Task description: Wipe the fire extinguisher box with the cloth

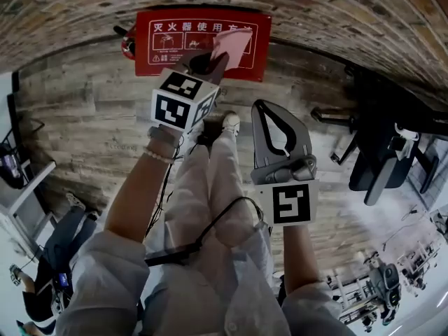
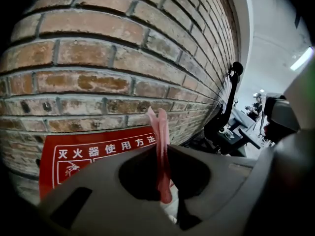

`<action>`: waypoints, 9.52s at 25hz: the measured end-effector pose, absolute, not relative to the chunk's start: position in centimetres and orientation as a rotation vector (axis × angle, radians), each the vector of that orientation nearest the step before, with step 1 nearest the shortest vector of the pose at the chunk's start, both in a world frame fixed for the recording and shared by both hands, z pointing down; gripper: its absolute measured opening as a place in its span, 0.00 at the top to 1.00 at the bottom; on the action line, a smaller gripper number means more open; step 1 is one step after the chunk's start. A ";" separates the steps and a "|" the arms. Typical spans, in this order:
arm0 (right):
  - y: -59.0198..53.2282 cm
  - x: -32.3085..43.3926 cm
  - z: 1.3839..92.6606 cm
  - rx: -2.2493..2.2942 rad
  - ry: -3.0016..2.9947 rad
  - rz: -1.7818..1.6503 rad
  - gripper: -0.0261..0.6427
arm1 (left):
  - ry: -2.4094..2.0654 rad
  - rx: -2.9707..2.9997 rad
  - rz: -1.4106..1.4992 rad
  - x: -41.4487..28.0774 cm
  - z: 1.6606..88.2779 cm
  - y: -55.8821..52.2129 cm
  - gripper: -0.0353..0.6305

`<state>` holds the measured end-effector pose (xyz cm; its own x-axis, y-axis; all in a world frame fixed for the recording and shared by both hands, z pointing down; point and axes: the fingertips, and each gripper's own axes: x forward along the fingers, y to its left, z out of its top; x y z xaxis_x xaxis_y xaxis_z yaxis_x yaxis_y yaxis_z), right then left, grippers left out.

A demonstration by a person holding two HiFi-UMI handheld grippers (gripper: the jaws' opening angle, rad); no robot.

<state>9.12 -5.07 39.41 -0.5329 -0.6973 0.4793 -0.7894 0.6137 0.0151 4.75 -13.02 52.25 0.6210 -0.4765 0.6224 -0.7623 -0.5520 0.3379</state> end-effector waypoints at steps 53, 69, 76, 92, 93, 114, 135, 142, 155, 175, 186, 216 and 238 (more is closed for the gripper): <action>-4.3 11.9 42.1 1.196 -2.374 0.374 0.96 | -0.943 2.043 0.763 9.1 61.2 -10.3 0.93; -4.3 7.4 41.8 1.111 -2.408 0.336 0.96 | -1.031 2.006 0.749 2.9 61.3 -10.6 0.93; -4.1 5.2 41.6 1.067 -2.419 0.311 0.96 | -1.066 1.987 0.751 -0.4 61.3 -10.4 0.93; -3.5 1.2 41.5 0.995 -2.442 0.280 0.96 | -1.180 1.928 0.761 -8.2 61.4 -10.3 0.93; -3.4 1.0 41.5 0.992 -2.443 0.279 0.96 | -1.186 1.926 0.762 -8.6 61.4 -10.3 0.93; -3.5 -1.8 41.5 0.929 -2.456 0.270 0.96 | -1.340 1.863 0.813 -17.7 61.1 -10.5 0.93; -3.2 -2.3 40.2 0.931 -2.461 0.219 0.96 | -1.420 1.835 0.746 -21.1 59.4 -9.1 0.93; -4.4 -1.3 35.7 0.985 -2.474 0.144 0.96 | -1.445 1.928 0.666 -20.3 52.5 -8.3 0.93; -5.5 1.6 24.7 1.116 -2.490 0.019 0.96 | -1.470 2.173 0.467 -16.3 34.2 -8.5 0.93; -3.6 3.1 12.1 1.215 -2.597 -0.118 0.96 | -1.476 2.676 0.354 -9.4 12.2 -5.0 0.93; -3.2 1.9 9.2 1.155 -2.660 -0.203 0.96 | -1.505 2.727 0.342 -8.7 9.1 -3.6 0.93; -2.7 1.3 10.2 1.104 -2.637 -0.210 0.96 | -1.475 2.754 0.366 -7.5 10.2 -2.9 0.93; -2.4 1.5 10.7 1.098 -2.601 -0.212 0.96 | -1.472 2.741 0.356 -7.4 10.5 -3.0 0.93</action>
